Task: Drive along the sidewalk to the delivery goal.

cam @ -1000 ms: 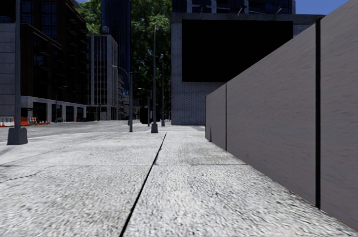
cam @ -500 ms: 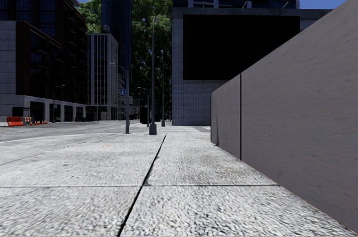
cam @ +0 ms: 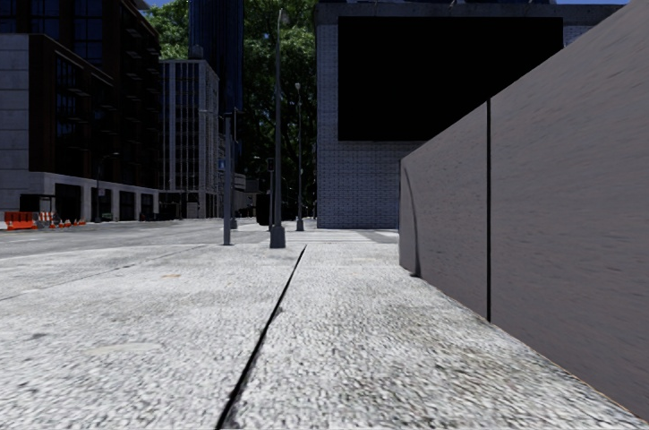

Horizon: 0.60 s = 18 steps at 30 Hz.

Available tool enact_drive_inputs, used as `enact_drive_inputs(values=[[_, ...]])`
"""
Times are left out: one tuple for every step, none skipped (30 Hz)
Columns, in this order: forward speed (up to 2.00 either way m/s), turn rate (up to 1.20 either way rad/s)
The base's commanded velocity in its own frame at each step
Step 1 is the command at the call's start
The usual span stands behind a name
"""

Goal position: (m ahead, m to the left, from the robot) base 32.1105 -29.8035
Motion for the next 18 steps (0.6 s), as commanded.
enact_drive_inputs(values=[[2.00,0.00],[2.00,0.06],[2.00,0.06],[2.00,0.12],[2.00,0.16],[2.00,0.17],[2.00,0.17],[2.00,0.17],[2.00,0.17],[2.00,0.14],[2.00,0.00],[2.00,0.00],[2.00,0.00],[2.00,0.00],[2.00,0.00],[2.00,0.00],[2.00,0.00],[2.00,0.00]])
